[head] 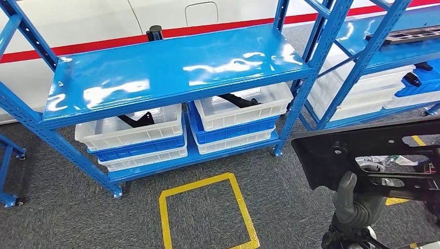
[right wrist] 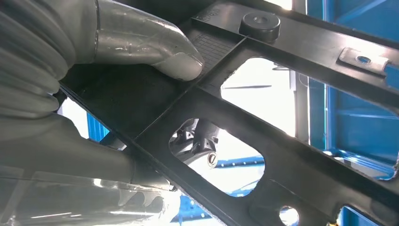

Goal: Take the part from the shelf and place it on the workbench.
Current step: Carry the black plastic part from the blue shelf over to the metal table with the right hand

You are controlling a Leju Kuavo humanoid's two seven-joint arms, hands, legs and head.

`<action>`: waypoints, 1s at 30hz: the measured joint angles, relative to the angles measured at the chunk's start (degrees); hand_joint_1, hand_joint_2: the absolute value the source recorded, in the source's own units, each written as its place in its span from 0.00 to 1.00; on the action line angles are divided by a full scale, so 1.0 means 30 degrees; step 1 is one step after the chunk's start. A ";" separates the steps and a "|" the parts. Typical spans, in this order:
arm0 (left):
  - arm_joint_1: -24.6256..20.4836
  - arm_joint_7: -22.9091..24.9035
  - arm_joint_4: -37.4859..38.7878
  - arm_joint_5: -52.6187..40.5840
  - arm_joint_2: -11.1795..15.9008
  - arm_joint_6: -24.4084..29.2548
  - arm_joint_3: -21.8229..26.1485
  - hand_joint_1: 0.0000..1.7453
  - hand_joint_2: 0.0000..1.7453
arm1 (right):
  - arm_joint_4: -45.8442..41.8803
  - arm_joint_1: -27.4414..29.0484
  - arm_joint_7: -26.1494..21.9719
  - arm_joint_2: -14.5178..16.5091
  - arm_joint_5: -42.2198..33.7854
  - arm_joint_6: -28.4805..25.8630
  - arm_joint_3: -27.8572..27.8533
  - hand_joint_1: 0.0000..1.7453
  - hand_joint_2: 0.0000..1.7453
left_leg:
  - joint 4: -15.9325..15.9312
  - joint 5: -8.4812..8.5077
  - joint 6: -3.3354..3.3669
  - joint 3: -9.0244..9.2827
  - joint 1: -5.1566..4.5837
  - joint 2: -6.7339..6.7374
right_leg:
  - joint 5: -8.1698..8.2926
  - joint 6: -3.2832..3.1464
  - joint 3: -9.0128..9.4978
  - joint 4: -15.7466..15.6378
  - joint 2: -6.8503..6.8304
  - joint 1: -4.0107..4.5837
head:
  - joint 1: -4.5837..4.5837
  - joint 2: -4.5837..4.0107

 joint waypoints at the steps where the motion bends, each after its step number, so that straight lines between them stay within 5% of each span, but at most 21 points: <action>1: -0.0005 0.0033 -0.0005 -0.0042 0.0000 -0.0036 -0.0020 0.00 1.00 | -0.0042 0.0077 -0.0004 0.0020 0.0036 0.0000 -0.0051 1.00 1.00 | -0.0130 -0.0021 0.0022 0.0015 -0.0049 0.0003 | 0.0088 0.0137 -0.0119 0.0014 0.0201 0.0004 | 0.0009 0.0000; 2: -0.0011 0.0058 -0.0009 -0.0069 -0.0011 -0.0049 -0.0042 0.00 1.00 | -0.0106 0.0187 -0.0007 0.0040 0.0075 0.0000 -0.0117 1.00 1.00 | -0.0155 0.0037 0.0089 -0.0026 -0.0086 0.0227 | 0.0189 0.0289 -0.0279 -0.0006 0.0403 -0.0014 | 0.0024 0.0000; 4: -0.0038 0.0109 -0.0027 -0.0080 -0.0045 -0.0058 -0.0082 0.00 1.00 | -0.0248 0.0408 -0.0013 0.0087 0.0140 0.0004 -0.0279 1.00 1.00 | -0.0259 0.0237 0.0340 -0.0109 -0.0101 0.0738 | 0.0041 0.0420 -0.0654 0.0357 0.0069 -0.0017 | 0.0038 0.0000; 7: -0.0041 0.0177 -0.0076 -0.0078 -0.0073 -0.0001 -0.0111 0.00 1.00 | -0.0342 0.0481 -0.0009 0.0166 0.0286 0.0073 -0.0408 1.00 1.00 | -0.0341 0.0439 0.0616 -0.0336 -0.0112 0.1680 | -0.1609 0.0225 -0.2103 0.3587 -0.1277 0.0055 | 0.0235 0.0000; 9: -0.0036 0.0199 -0.0096 -0.0062 -0.0082 0.0116 -0.0116 0.00 1.00 | -0.0346 0.0509 0.0000 0.0217 0.0372 0.0175 -0.0448 1.00 1.00 | -0.0327 0.0504 0.0651 -0.0486 -0.0155 0.2337 | -0.2472 0.0310 -0.2799 0.5650 -0.1570 0.0007 | 0.0268 0.0000; 11: -0.0063 0.0204 -0.0102 -0.0044 -0.0105 0.0189 -0.0118 0.00 1.00 | -0.0346 0.0505 0.0029 0.0262 0.0408 0.0283 -0.0517 1.00 1.00 | -0.0321 0.0545 0.0609 -0.0539 -0.0159 0.2901 | -0.2246 0.0633 -0.1935 0.4815 -0.1789 -0.0060 | 0.0275 0.0000; 13: -0.0123 0.0204 -0.0107 -0.0038 -0.0149 0.0193 -0.0124 0.00 1.00 | -0.0346 0.0452 0.0068 0.0312 0.0425 0.0373 -0.0601 1.00 1.00 | -0.0299 0.0552 0.0514 -0.0526 -0.0205 0.3346 | -0.1508 0.0878 -0.0033 0.1883 -0.2452 -0.0065 | 0.0282 0.0000; 15: -0.0179 0.0204 -0.0120 -0.0042 -0.0193 0.0187 -0.0133 0.00 1.00 | -0.0350 0.0397 0.0095 0.0366 0.0435 0.0424 -0.0665 1.00 1.00 | -0.0250 0.0560 0.0340 -0.0513 -0.0318 0.3671 | -0.1053 0.0725 0.1062 0.0024 -0.2932 0.0041 | 0.0255 0.0000; 18: -0.0254 0.0204 -0.0135 -0.0044 -0.0226 0.0186 -0.0146 0.00 1.00 | -0.0353 0.0411 0.0111 0.0421 0.0439 0.0437 -0.0734 1.00 1.00 | -0.0214 0.0563 0.0054 -0.0481 -0.0320 0.4002 | -0.0863 0.0308 0.0978 -0.0195 -0.2544 0.0026 | 0.0227 0.0000; 20: -0.0301 0.0204 -0.0138 -0.0044 -0.0226 0.0186 -0.0151 0.00 1.00 | -0.0372 0.0392 0.0117 0.0459 0.0443 0.0443 -0.0758 1.00 1.00 | 0.0421 -0.0022 -0.0171 -0.0725 -0.0215 0.3279 | -0.0715 0.0001 0.0915 -0.0251 -0.2211 -0.0149 | 0.0176 0.0000; 22: -0.0303 0.0249 -0.0140 -0.0037 -0.0222 0.0191 -0.0155 0.00 1.00 | -0.0386 0.0352 0.0122 0.0543 0.0459 0.0488 -0.0772 1.00 1.00 | 0.2695 -0.1432 -0.0314 -0.1714 -0.0146 0.2138 | -0.0576 -0.0266 0.0804 -0.0257 -0.1883 -0.0194 | 0.0102 0.0000; 24: -0.0277 0.0353 -0.0140 -0.0005 -0.0222 0.0217 -0.0155 0.00 1.00 | -0.0384 0.0320 0.0138 0.0626 0.0506 0.0618 -0.0780 1.00 1.00 | 0.5246 -0.2515 -0.0344 -0.2857 -0.0133 0.1717 | -0.0481 -0.0392 0.0646 -0.0232 -0.1488 -0.0154 | 0.0102 0.0000; 25: -0.0270 0.0394 -0.0140 0.0053 -0.0226 0.0207 -0.0153 0.00 1.00 | -0.0379 0.0286 0.0168 0.0663 0.0545 0.0712 -0.0783 1.00 1.00 | 0.5656 -0.2492 -0.0336 -0.3030 -0.0121 0.1677 | -0.0447 -0.0393 0.0603 -0.0211 -0.1256 -0.0140 | 0.0102 0.0000; 27: -0.0270 0.0341 -0.0140 0.0222 -0.0233 0.0101 -0.0144 0.00 1.00 | -0.0360 0.0174 0.0250 0.0723 0.0627 0.0906 -0.0789 1.00 1.00 | 0.4187 -0.1382 -0.0286 -0.2250 -0.0054 0.1556 | -0.0398 -0.0344 0.0582 -0.0157 -0.0749 -0.0143 | 0.0100 0.0000; 30: -0.0279 0.0146 -0.0140 0.0395 -0.0240 -0.0117 -0.0122 0.00 1.00 | -0.0308 -0.0073 0.0337 0.0816 0.0714 0.1118 -0.0796 1.00 1.00 | 0.0618 0.0058 -0.0227 -0.0509 0.0126 0.0261 | -0.0340 -0.0164 0.0399 0.0029 -0.0092 -0.0062 | 0.0126 0.0000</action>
